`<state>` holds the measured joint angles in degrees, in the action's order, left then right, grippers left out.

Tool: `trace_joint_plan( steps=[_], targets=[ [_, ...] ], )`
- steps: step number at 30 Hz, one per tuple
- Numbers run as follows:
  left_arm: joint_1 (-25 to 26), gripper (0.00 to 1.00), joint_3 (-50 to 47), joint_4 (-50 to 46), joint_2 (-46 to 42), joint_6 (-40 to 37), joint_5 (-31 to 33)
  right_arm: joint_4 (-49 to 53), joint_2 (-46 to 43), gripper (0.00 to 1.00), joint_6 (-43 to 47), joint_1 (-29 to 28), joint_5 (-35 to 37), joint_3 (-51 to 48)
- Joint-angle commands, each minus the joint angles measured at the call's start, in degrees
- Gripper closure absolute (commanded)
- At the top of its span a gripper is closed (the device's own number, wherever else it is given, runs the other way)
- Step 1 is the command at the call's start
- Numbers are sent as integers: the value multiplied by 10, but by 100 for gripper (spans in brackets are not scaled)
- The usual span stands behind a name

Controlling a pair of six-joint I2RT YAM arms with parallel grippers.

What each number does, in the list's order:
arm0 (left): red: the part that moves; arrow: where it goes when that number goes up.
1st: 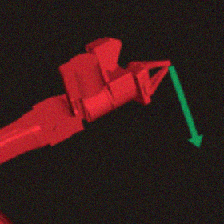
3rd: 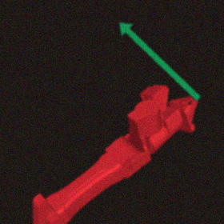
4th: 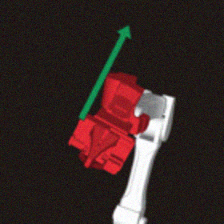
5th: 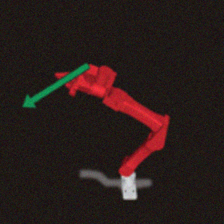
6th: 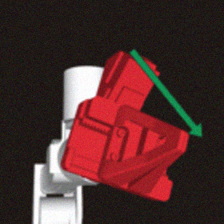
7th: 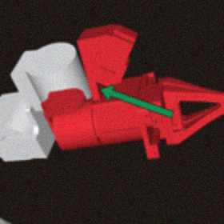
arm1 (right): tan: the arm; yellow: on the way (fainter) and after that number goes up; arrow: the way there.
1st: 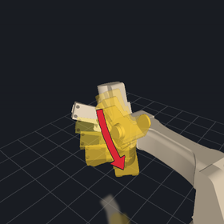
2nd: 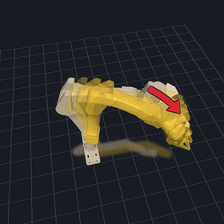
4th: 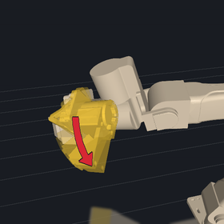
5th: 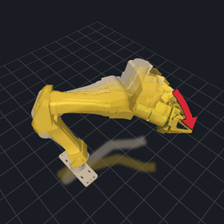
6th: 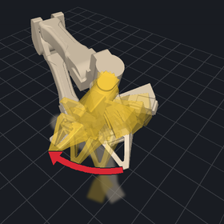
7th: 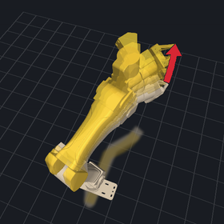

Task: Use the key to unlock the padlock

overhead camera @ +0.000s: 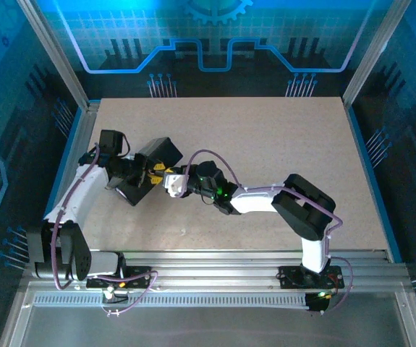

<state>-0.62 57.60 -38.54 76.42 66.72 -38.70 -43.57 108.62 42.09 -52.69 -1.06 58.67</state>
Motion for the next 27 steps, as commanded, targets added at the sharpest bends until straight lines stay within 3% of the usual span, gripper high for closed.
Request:
trace_joint_plan(
  steps=[1,20,24,27],
  targets=[
    [8,100,-8,-26,-19,0,-72,19,-21,96,-50,26,-2,14],
    [3,100,-2,-30,-19,-17,-60,85,-26,100,-149,50,-72,24],
    [-11,96,40,-83,-12,-85,-19,104,-13,100,-201,61,-101,29],
    [-28,91,63,-133,-2,-163,55,111,9,99,-250,65,-117,24]
  ],
)
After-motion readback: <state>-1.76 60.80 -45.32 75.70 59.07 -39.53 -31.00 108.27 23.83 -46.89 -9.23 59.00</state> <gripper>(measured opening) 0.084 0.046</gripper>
